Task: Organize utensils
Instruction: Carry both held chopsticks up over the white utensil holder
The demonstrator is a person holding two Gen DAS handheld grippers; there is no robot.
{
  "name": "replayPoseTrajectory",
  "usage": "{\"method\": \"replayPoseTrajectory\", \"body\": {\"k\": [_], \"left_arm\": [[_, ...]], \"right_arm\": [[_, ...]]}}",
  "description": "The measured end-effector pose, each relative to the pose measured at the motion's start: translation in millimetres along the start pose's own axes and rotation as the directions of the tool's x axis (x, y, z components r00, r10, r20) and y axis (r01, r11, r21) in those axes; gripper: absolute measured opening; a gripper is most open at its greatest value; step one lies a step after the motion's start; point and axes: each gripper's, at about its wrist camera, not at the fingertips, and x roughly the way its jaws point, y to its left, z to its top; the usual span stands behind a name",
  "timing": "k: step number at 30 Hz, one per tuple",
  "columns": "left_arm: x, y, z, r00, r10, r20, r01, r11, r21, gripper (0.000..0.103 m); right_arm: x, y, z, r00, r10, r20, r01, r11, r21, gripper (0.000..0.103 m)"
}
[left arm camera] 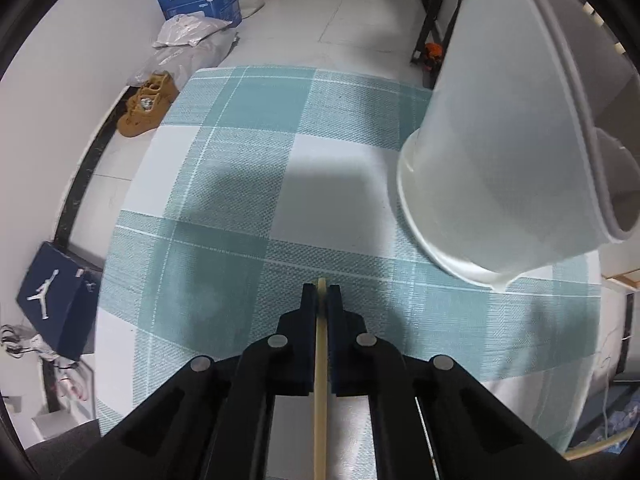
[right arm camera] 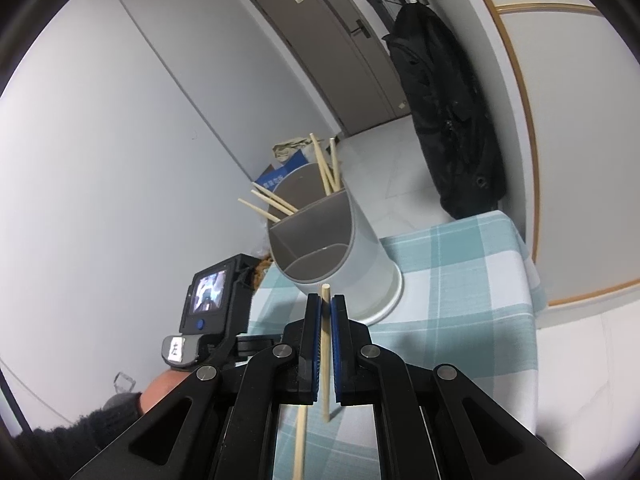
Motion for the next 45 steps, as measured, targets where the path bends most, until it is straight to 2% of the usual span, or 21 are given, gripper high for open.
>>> {"method": "replayPoseTrajectory", "body": {"k": [4,8,12,18,23,32,39,45], "left_arm": [[-22,5,-5,0.995,-0.051,0.088,0.052,0.999,-0.007,0.001],[-51,8,-13,0.976,-0.102,0.193,0.108,0.994,-0.023,0.001],[-87,11,-26,0.933,-0.131,0.335,0.141,0.99,-0.005,0.001],[-120,11,-40,0.874,-0.194,0.446,0.201,0.979,0.033,0.001],[-131,10,-45,0.847,-0.215,0.486,0.202,0.976,0.081,0.001],[-148,-2,-57,0.841,-0.22,0.494,0.165,0.974,0.153,0.001],[-167,0,-60,0.812,-0.254,0.526,0.19,0.966,0.173,0.0],[-175,2,-59,0.797,-0.275,0.538,0.205,0.961,0.187,0.0]], "right_arm": [[-1,-4,-1,1.0,-0.011,0.004,0.011,1.0,0.019,0.004],[0,-1,-2,1.0,-0.026,0.009,0.026,1.0,0.006,0.004],[1,5,-5,0.999,-0.043,0.016,0.044,0.999,-0.025,0.004],[0,10,-9,0.998,-0.06,0.022,0.061,0.997,-0.043,0.004],[1,10,-10,0.997,-0.07,0.032,0.071,0.997,-0.036,0.004],[2,21,-16,0.995,-0.097,0.029,0.099,0.993,-0.071,0.005],[-8,26,-17,0.991,-0.114,0.076,0.119,0.991,-0.061,0.004],[-12,28,-17,0.984,-0.144,0.102,0.149,0.988,-0.038,0.004]]}}
